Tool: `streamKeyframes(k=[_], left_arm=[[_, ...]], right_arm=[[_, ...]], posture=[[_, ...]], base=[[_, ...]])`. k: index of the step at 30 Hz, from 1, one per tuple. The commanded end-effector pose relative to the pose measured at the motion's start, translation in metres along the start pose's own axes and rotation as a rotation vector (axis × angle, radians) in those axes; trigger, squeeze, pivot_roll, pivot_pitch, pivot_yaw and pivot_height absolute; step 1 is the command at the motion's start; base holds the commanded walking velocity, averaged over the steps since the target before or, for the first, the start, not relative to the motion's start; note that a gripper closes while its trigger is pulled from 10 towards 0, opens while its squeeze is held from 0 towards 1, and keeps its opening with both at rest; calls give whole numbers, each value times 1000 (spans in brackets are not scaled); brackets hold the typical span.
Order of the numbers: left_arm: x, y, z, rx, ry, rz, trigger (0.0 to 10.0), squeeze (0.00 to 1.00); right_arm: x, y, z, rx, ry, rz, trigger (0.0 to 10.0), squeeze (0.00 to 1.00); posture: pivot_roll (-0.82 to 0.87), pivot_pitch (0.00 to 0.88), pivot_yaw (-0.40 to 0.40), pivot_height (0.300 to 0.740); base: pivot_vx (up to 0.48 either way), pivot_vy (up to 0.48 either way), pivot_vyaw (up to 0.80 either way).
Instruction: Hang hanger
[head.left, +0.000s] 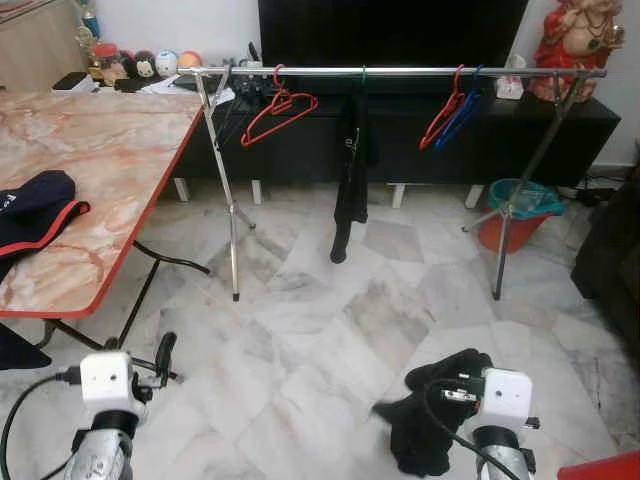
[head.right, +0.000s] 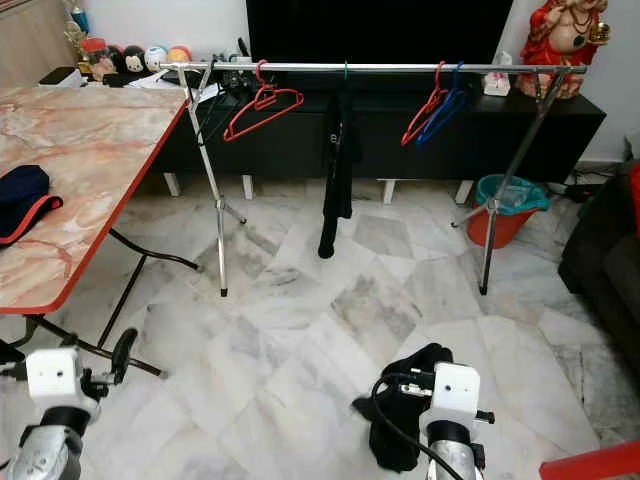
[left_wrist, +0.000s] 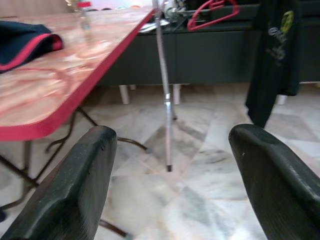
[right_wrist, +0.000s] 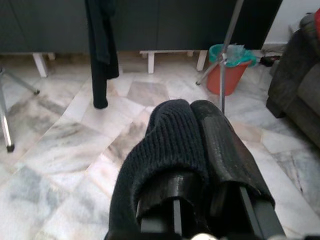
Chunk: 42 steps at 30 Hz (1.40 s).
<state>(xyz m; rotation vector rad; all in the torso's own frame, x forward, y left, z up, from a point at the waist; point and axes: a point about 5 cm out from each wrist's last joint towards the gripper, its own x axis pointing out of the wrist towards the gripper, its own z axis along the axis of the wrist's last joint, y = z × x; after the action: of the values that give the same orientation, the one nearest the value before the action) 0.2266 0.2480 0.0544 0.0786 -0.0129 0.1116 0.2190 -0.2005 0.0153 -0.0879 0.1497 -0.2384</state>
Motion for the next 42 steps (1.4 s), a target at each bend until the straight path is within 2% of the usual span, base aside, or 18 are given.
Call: streamKeyframes(k=[1,5,7,15,19,31,34,36,42], left_arm=[[0,-9,3,-16,3,-34,10000,0],[1,-20,3,-24,17,-63,10000,0],[1,-31,1,32,28,-127,10000,0],[-3,-38,2,-7,31,-99,10000,0],[-5,-39,2,-16,30,-83,10000,0],[-3,-38,6,-18,14,-79,10000,0],[-2,-39,8,-19,10,-81,10000,0],[-1,-39,8,-16,9,-76,10000,0],[0,-39,10,-13,7,-71,10000,0]], right_arm=[[3,-5,9,9,-32,-15,10000,0],[10,-6,12,3,-30,-11,10000,0],[17,-8,17,3,-28,-13,10000,0],[18,-3,26,11,-40,22,10000,0],[18,0,30,-16,-60,54,10000,0],[18,3,31,-18,-46,43,10000,0],[19,3,32,-4,-45,42,10000,0],[20,3,33,-29,-50,47,10000,0],[24,6,40,-54,-92,57,10000,0]], posture=[[22,0,16,740],[42,0,4,740],[45,0,-14,740],[57,0,-60,740],[55,0,-62,740],[55,0,-55,740],[56,0,-56,740],[51,0,-54,740],[64,0,-61,740]], base=[[0,0,0],[0,0,0],[0,0,0],[0,0,0],[0,0,0],[0,0,0],[0,0,-800],[0,0,-794],[0,0,0]])
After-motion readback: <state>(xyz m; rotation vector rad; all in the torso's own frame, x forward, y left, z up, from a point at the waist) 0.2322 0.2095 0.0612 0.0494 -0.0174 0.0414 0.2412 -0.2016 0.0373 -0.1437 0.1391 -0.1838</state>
